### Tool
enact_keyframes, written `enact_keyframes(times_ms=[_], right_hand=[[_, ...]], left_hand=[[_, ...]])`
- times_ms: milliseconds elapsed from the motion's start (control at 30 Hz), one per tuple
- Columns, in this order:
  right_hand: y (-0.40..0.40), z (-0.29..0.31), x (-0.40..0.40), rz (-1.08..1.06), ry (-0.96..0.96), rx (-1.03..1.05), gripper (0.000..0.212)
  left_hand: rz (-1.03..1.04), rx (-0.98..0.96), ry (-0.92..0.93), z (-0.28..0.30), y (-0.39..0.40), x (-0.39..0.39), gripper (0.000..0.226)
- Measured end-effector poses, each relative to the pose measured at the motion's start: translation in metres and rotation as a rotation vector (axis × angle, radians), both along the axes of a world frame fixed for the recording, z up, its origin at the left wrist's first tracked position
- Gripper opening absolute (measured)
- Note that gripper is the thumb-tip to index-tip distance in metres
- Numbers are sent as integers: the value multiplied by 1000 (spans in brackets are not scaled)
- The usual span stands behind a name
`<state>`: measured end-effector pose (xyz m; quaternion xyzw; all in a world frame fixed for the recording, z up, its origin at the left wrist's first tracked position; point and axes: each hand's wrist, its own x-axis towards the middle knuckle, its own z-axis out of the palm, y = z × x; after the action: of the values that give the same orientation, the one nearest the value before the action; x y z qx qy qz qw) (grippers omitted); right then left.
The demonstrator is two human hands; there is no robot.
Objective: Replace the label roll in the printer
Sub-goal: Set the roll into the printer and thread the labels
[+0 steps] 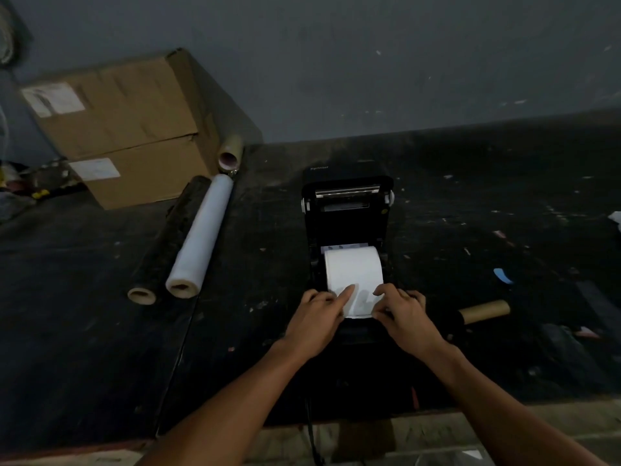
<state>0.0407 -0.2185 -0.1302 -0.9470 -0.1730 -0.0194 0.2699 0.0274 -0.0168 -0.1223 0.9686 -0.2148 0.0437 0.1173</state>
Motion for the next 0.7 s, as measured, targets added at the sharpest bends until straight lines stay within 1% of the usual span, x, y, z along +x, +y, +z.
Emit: enact_keyframes(times_ms=[133, 267, 400, 600, 700], right_hand=[[-2, 2, -1, 14, 28, 28, 38], [-9, 0, -6, -5, -10, 14, 46], [-10, 1, -6, -1, -41, 7, 45], [-15, 6, -12, -6, 19, 48, 47], [-14, 7, -17, -25, 15, 70, 47]], left_hand=[[-33, 50, -14, -3, -2, 3, 69], [-43, 15, -15, -4, -1, 1, 66], [-24, -53, 12, -7, 0, 0, 68], [27, -255, 71, 2, -2, -15, 72], [35, -310, 99, 1, -2, -22, 75]])
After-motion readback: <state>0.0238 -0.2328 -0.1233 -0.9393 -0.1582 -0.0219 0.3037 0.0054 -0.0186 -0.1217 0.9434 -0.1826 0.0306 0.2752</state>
